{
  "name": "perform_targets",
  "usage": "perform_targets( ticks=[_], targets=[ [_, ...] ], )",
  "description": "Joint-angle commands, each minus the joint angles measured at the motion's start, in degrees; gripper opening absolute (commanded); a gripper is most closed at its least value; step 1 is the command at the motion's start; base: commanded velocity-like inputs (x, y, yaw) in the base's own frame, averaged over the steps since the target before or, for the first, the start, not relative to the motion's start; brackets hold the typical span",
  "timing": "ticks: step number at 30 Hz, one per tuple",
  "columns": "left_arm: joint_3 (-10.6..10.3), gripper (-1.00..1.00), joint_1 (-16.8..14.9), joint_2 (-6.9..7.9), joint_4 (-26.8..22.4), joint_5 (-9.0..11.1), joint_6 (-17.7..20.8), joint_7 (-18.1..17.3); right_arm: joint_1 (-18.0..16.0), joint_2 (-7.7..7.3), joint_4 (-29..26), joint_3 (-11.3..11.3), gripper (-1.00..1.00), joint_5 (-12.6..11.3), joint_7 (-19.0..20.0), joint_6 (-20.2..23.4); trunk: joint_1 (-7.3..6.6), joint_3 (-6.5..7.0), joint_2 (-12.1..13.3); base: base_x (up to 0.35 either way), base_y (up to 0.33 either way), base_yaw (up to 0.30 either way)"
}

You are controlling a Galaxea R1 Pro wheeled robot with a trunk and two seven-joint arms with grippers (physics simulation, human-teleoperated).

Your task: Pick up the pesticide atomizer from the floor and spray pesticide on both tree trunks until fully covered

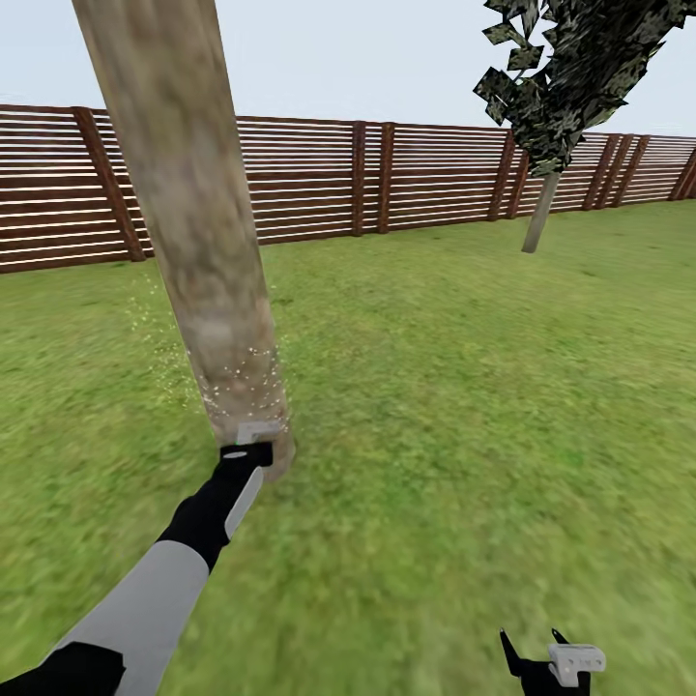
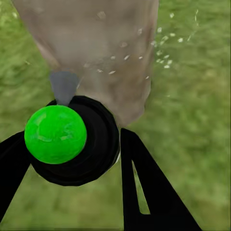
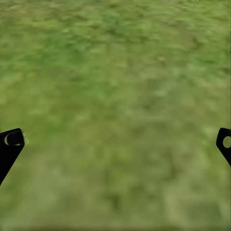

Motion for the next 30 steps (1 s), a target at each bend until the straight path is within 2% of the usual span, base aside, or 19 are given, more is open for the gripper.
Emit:
perform_targets(
  ticks=[1, 5, 9, 13, 14, 15, 16, 18, 20, 21, 23, 25, 27, 28, 30],
  targets=[
    [-0.1, -1.0, 0.1, 0.0, 0.0, 0.0, 0.0, 0.1, 0.0, 0.0, 0.0, 0.0, 1.0, 0.0, 0.0, 0.0, 0.0, 0.0, 0.0, 0.0, -0.025, 0.011],
    [-0.3, -1.0, 0.2, -0.08, 0.0, 0.0, 0.0, 3.3, 0.0, 0.0, 0.0, 0.0, 1.0, 0.0, 0.0, 0.0, 0.0, 0.0, 0.0, 0.0, -0.207, 0.21],
    [0.1, -1.0, -0.3, 0.51, 0.0, 0.0, 0.0, 4.7, 0.0, 0.0, 0.0, 0.0, 1.0, 0.0, 0.0, 0.0, 0.0, 0.0, 0.0, 0.0, -0.214, 0.232],
    [0.2, -1.0, -0.4, 3.3, 0.0, 0.0, 0.1, 4.9, 0.0, 0.0, 0.0, 0.0, 1.0, 0.0, 0.0, 0.0, 0.0, 0.0, 0.0, 0.0, -0.018, 0.021],
    [0.3, -1.0, -0.4, 5.09, 0.0, 0.4, 0.2, 4.7, 0.0, 0.0, 0.0, 0.0, 1.0, 0.0, 0.0, 0.0, 0.0, 0.0, 0.0, 0.0, -0.002, 0.002],
    [0.3, -1.0, -0.4, 6.2, 0.0, 0.7, 0.2, 4.6, 0.0, 0.0, 0.0, 0.0, 1.0, 0.0, 0.0, 0.0, 0.0, 0.0, 0.0, 0.0, 0.0, 0.0],
    [0.2, -1.0, -0.4, 6.33, 0.0, 0.8, 0.2, 4.7, 0.0, 0.0, 0.0, 0.0, 1.0, 0.0, 0.0, 0.0, 0.0, 0.0, 0.0, 0.0, 0.0, 0.0],
    [0.2, -1.0, -0.5, 5.91, -0.1, 0.9, 0.2, 4.7, 0.0, 0.0, 0.0, 0.0, 1.0, 0.0, 0.0, 0.0, 0.0, 0.0, 0.0, 0.0, 0.0, 0.0],
    [0.0, -1.0, -0.6, 2.91, -2.3, 0.5, 1.0, 4.8, 0.0, 0.0, 0.0, 0.0, 1.0, 0.0, 0.0, 0.0, 0.0, 0.0, 0.0, 0.0, 0.0, 0.0],
    [-0.1, -1.0, -0.9, 1.31, -5.3, 0.2, 4.5, 4.9, 0.0, 0.0, 0.0, 0.0, 1.0, 0.0, 0.0, 0.0, 0.0, 0.0, 0.0, 0.0, 0.0, 0.0],
    [0.1, -1.0, -0.8, 1.32, -8.5, 0.1, 6.9, 4.9, 0.0, 0.0, 0.0, 0.0, 1.0, 0.0, 0.0, 0.0, 0.0, 0.0, 0.0, -0.011, 0.002, 0.0],
    [0.3, -1.0, -0.8, 2.44, -9.5, 0.1, 7.5, 4.9, 0.0, 0.0, 0.0, 0.0, 1.0, 0.0, 0.0, 0.0, 0.0, 0.0, 0.0, -0.235, 0.055, 0.0],
    [0.3, -1.0, -0.8, 2.92, -9.6, 0.0, 7.6, 4.9, 0.0, 0.0, 0.0, 0.0, 1.0, 0.0, 0.0, 0.0, 0.0, 0.0, 0.0, -0.142, 0.033, 0.0],
    [0.3, -1.0, -0.9, 2.81, -9.7, 0.0, 7.6, 4.9, 0.0, 0.0, 0.0, 0.0, 1.0, 0.0, 0.0, 0.0, 0.0, 0.0, 0.0, -0.049, 0.012, 0.0],
    [0.0, -1.0, -1.0, 1.36, -9.8, 0.1, 7.6, 5.0, 0.0, 0.0, 0.0, 0.0, 1.0, 0.0, 0.0, 0.0, 0.0, 0.0, 0.0, -0.011, 0.003, 0.0]
  ],
)
